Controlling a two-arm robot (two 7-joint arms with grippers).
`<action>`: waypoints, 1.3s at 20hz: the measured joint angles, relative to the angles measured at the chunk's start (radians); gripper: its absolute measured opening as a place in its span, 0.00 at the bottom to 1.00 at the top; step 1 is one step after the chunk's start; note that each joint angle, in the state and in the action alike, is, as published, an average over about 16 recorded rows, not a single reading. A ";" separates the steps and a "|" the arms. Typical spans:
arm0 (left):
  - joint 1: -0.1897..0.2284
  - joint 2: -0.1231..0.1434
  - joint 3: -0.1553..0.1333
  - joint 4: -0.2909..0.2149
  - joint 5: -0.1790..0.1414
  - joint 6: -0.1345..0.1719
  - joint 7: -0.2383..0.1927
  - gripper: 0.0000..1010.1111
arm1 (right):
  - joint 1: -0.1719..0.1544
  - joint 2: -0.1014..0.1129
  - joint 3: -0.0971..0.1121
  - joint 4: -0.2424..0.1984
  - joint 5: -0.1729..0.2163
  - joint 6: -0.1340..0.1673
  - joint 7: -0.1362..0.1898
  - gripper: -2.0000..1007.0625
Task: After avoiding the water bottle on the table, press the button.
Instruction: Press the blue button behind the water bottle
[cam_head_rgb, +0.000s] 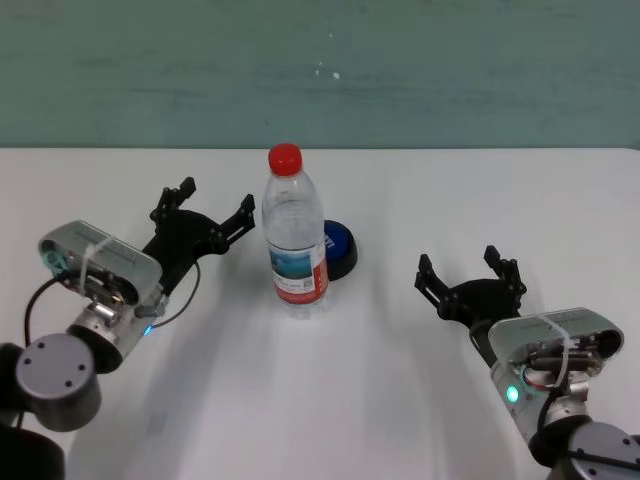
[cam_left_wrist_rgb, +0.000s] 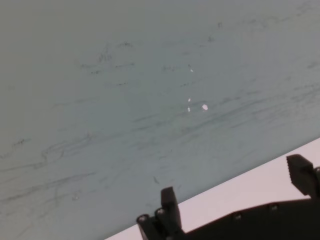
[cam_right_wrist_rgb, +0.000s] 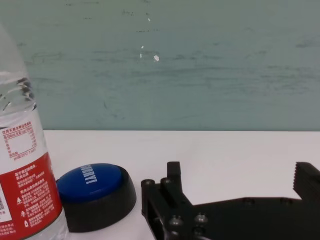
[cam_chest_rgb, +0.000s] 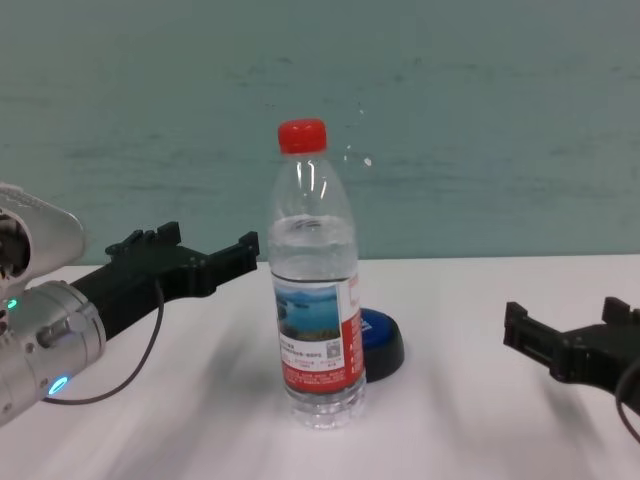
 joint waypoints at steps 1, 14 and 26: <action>-0.001 -0.001 0.001 0.000 0.001 0.000 0.001 1.00 | 0.000 0.000 0.000 0.000 0.000 0.000 0.000 1.00; -0.012 -0.011 0.009 0.010 0.015 -0.006 0.010 1.00 | 0.000 0.000 0.000 0.000 0.000 0.000 0.000 1.00; -0.021 -0.017 0.009 0.023 0.023 -0.009 0.017 1.00 | 0.000 0.000 0.000 0.000 0.000 0.000 0.000 1.00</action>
